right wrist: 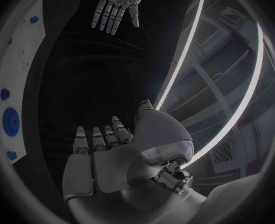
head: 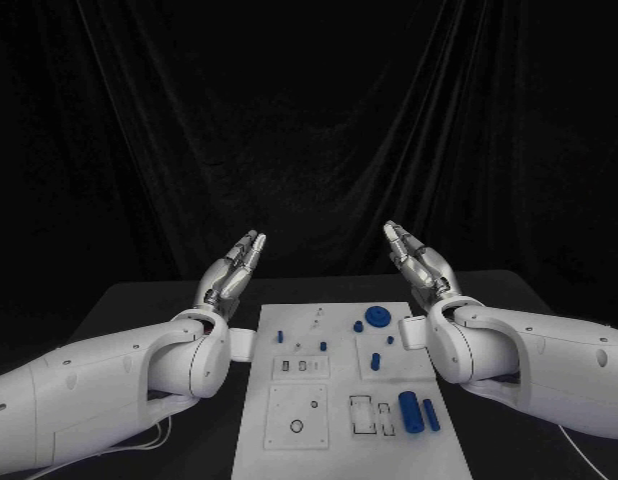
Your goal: Assemble the parts on the task board
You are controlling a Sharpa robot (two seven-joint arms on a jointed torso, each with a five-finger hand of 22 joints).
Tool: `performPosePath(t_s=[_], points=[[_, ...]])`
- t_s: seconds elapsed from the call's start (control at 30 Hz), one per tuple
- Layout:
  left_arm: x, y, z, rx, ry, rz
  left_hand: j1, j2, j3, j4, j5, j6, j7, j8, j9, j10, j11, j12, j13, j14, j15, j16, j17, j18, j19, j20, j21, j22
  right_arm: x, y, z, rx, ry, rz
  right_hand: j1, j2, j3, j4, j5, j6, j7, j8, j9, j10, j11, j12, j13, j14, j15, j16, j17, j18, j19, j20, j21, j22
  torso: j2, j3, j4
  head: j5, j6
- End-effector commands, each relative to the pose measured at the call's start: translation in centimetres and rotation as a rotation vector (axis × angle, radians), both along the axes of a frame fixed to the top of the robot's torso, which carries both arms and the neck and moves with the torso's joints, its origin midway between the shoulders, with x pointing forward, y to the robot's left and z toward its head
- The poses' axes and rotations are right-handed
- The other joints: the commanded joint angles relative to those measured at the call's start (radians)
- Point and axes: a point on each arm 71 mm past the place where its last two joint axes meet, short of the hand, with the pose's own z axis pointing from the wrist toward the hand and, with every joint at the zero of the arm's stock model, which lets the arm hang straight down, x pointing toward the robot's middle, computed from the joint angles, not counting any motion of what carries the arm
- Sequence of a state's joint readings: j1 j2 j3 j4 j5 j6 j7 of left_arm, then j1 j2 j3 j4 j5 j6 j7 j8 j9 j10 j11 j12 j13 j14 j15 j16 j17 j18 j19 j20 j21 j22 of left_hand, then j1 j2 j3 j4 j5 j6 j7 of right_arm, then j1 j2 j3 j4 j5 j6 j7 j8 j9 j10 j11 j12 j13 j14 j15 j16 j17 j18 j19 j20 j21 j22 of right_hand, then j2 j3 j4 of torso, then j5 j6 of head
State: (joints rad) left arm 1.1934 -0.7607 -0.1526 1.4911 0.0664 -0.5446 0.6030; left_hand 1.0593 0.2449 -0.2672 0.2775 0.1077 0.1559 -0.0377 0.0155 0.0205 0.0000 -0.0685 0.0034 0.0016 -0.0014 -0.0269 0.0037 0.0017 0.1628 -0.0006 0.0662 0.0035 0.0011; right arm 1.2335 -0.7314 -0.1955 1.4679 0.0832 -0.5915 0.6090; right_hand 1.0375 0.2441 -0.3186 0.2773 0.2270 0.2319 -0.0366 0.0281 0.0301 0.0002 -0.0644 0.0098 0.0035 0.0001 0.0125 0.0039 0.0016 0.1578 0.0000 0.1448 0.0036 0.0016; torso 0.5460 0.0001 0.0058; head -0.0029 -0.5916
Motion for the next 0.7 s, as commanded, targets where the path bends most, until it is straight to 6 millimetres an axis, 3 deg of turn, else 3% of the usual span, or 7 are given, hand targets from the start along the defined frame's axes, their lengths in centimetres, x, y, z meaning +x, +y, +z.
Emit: performPosePath(t_s=[0.03, 0.3, 0.37, 0.43, 0.53, 0.6, 0.7], points=[[0.3, -0.5, 1.4, -0.171, -0.093, -0.125, 0.072, 0.009, -0.019, 0.013, 0.028, 0.018, -0.011, 0.008, 0.003, 0.0, -0.02, -0.003, -0.002, 0.001, -0.067, -0.004, -0.002, 0.017, 0.001, -0.049, -0.004, -0.001, 0.2, 0.3, 0.5, 0.087, -0.031, 0.064, 0.074, 0.0, -0.014, 0.01, 0.023, 0.023, 0.003, 0.008, 0.002, 0.001, 0.002, 0.009, 0.002, 0.0, 0.008, -0.004, -0.002, 0.021, 0.0, 0.004, -0.004, -0.002, 0.0, 0.0001, 0.0004, 0.0, 0.0], [0.7, -0.4, 2.2, -0.228, -0.134, -0.179, 0.091, 0.009, -0.02, 0.012, 0.045, 0.026, -0.01, 0.009, 0.004, 0.0, -0.021, -0.003, -0.002, 0.001, -0.075, -0.004, -0.002, 0.006, 0.001, -0.067, -0.004, -0.001, 0.2, 0.3, 0.5, 0.087, -0.032, 0.064, 0.09, -0.011, -0.013, 0.012, 0.012, 0.022, 0.002, 0.007, 0.002, 0.001, 0.004, 0.009, 0.002, 0.0, 0.028, -0.004, -0.002, 0.02, 0.0, 0.009, -0.004, -0.002, 0.0, 0.0001, 0.0004, 0.0, 0.0], [1.0, 0.1, 2.2, -0.261, -0.142, -0.215, 0.106, 0.009, -0.02, 0.013, 0.068, 0.03, -0.006, 0.009, 0.004, 0.0, -0.013, -0.003, -0.002, 0.001, -0.053, -0.004, -0.002, 0.01, 0.001, -0.015, -0.004, -0.001, -0.2, -0.8, 0.9, 0.06, -0.093, 0.164, 0.092, -0.013, -0.013, 0.013, 0.011, 0.022, 0.003, 0.007, 0.002, 0.001, 0.011, 0.013, 0.003, 0.0, 0.051, -0.004, -0.002, 0.021, 0.0, 0.041, -0.004, -0.002, 0.011, -0.0051, 0.0063, -0.001, -0.057], [0.9, 0.4, 2.2, -0.252, -0.14, -0.21, 0.194, 0.018, 0.006, 0.014, 0.203, 0.037, 0.021, 0.01, 0.005, 0.0, 0.012, -0.003, -0.002, 0.001, 0.024, -0.004, -0.002, 0.014, 0.001, 0.116, -0.004, -0.001, -0.2, -0.8, 1.0, 0.047, -0.1, 0.173, 0.094, -0.018, -0.014, 0.013, 0.011, 0.025, 0.002, 0.007, 0.002, 0.003, 0.037, 0.03, 0.006, 0.0, 0.099, -0.004, -0.002, 0.024, 0.011, 0.133, 0.006, 0.005, 0.013, -0.0069, 0.0076, -0.005, -0.055], [0.7, 0.9, 2.3, -0.235, -0.148, -0.219, 0.231, 0.019, 0.014, 0.014, 0.253, 0.049, 0.036, 0.011, 0.006, 0.0, 0.032, -0.003, -0.002, 0.001, 0.05, -0.004, -0.002, 0.014, 0.001, 0.16, -0.004, -0.001, -0.2, -0.9, 1.4, 0.011, -0.12, 0.189, 0.109, -0.036, -0.016, 0.014, 0.004, 0.053, 0.035, 0.012, 0.006, 0.011, 0.084, 0.064, 0.013, 0.014, 0.158, 0.004, 0.005, 0.008, 0.132, 0.157, 0.076, 0.045, 0.016, -0.008, 0.0101, -0.005, -0.062], [0.5, 1.2, 2.4, -0.216, -0.164, -0.234, 0.267, 0.017, 0.023, 0.013, 0.311, 0.062, 0.054, 0.013, 0.008, 0.001, 0.061, -0.003, -0.001, 0.001, 0.075, -0.004, -0.002, 0.016, 0.001, 0.205, -0.004, -0.001, -0.1, -1.2, 2.0, -0.037, -0.154, 0.202, 0.162, -0.059, -0.007, 0.008, 0.042, 0.094, 0.05, 0.02, 0.011, 0.052, 0.17, 0.16, 0.03, 0.23, 0.217, 0.102, 0.058, -0.026, 0.486, 0.155, 0.246, 0.122, 0.019, -0.0092, 0.0099, 0.0, -0.083], [0.4, 1.6, 2.7, -0.179, -0.198, -0.252, 0.34, 0.006, 0.044, 0.008, 0.4, 0.12, 0.1, 0.023, 0.014, 0.061, 0.131, 0.013, 0.015, 0.001, 0.094, -0.004, -0.002, 0.019, 0.007, 0.217, 0.003, 0.004, 0.2, -1.4, 3.5, -0.165, -0.252, 0.23, 0.322, -0.102, 0.026, -0.036, 0.125, 0.21, 0.094, 0.044, 0.023, 0.235, 0.233, 0.392, 0.059, 0.76, 0.179, 0.314, 0.151, 0.012, 0.769, 0.141, 0.335, 0.143, 0.021, -0.0093, 0.0103, -0.005, -0.109]])
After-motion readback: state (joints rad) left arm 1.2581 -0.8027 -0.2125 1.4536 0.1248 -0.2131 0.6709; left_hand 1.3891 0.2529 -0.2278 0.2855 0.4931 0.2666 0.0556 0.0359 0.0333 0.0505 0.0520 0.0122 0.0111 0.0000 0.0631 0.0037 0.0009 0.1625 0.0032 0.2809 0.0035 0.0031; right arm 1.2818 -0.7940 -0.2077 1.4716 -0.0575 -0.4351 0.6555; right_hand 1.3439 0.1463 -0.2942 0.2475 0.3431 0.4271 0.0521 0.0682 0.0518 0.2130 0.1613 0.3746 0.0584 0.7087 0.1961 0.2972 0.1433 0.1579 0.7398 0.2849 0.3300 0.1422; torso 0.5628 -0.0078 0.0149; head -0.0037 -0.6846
